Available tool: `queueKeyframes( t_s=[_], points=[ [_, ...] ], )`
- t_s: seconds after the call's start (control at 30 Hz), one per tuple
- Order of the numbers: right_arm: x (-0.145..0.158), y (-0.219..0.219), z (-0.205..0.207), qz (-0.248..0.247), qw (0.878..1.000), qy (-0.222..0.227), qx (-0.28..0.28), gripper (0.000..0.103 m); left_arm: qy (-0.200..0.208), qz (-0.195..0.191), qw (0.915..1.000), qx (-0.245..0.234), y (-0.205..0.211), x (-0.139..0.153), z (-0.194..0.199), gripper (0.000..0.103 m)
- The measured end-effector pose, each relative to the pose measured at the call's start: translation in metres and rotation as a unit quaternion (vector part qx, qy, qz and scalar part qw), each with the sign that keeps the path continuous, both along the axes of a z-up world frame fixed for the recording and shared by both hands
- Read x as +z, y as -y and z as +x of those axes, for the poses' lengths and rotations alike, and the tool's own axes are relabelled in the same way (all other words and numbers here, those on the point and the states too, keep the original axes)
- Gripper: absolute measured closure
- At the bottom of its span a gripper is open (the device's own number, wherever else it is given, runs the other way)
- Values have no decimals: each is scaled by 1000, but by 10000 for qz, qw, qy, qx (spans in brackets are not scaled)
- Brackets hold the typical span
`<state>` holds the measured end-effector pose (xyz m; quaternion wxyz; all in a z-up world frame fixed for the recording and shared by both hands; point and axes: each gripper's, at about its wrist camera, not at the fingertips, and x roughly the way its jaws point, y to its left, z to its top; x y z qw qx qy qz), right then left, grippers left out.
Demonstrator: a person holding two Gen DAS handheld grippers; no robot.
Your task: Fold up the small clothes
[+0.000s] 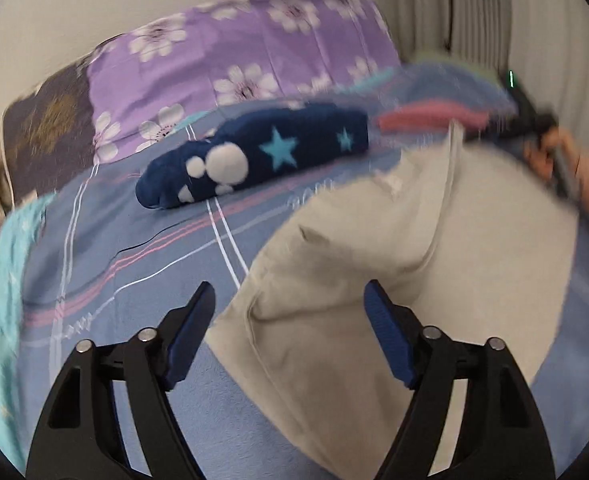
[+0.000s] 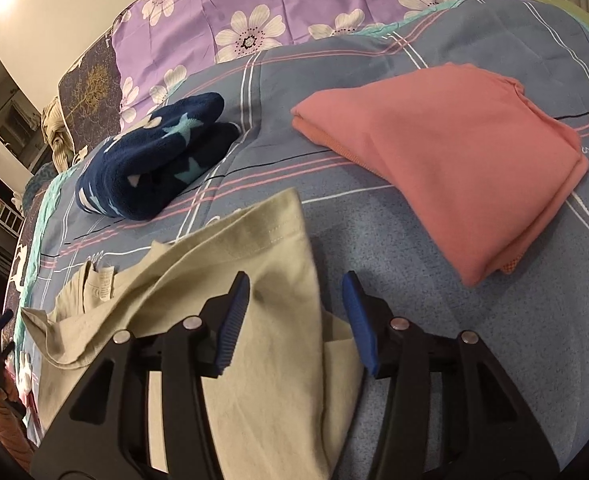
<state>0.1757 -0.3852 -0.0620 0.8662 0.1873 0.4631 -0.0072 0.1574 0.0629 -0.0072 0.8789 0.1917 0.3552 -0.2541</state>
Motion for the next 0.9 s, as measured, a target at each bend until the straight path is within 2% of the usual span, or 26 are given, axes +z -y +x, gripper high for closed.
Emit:
queueKeyframes(
  t_s=[0.07, 0.13, 0.17, 0.23, 0.27, 0.33, 0.43, 0.5, 0.57, 0.6, 0.67, 0.73, 0.77, 0.8, 0.9],
  points=[
    [0, -2, 1, 69, 10000, 6, -15, 54, -19, 258, 9996, -73, 11, -10, 10, 42],
    [1, -6, 2, 80, 10000, -8, 25, 54, -23, 291, 9993, -219, 21, -14, 21, 48],
    [1, -8, 3, 42, 10000, -16, 55, 54, -18, 317, 9989, -342, 27, -16, 27, 57],
    [3, -12, 4, -106, 9999, -19, 136, 54, -109, 259, 9980, -573, 37, -18, 35, 92],
    [3, -13, 4, -136, 9998, -10, 173, 54, -249, 89, 9975, -662, 41, -17, 39, 103],
    [4, -12, 5, -136, 9997, 25, 197, 54, -218, -181, 9981, -543, 40, -12, 43, 103],
    [8, -11, 7, -83, 9995, 129, 276, 58, -72, -800, 9965, 250, 16, -3, 59, 103],
    [8, -10, 11, -57, 9995, 155, 281, 80, -38, -1185, 9875, 1035, -14, -1, 74, 103],
    [8, -7, 14, -38, 9997, 142, 200, 91, -236, -1572, 9756, 1517, -39, -5, 83, 103],
    [7, -6, 14, 3, 9998, 152, 160, 92, -331, -1661, 9739, 1508, -42, -7, 83, 103],
    [6, -3, 14, 78, 9998, 148, 117, 92, -610, -1786, 9753, 1147, -39, -12, 78, 103],
    [2, -3, 13, 64, 9999, 95, 120, 92, -723, -1709, 9799, 736, -30, -13, 69, 79],
    [1, -3, 12, 60, 9999, 74, 120, 90, -662, -1596, 9836, 525, -23, -13, 61, 55],
    [-1, -3, 12, 56, 9999, 48, 106, 88, -585, -1471, 9868, 338, -18, -13, 56, 48],
    [-2, -3, 12, 70, 9999, 40, 68, 88, -675, -885, 9936, -170, 4, -23, 54, 47]
  ],
)
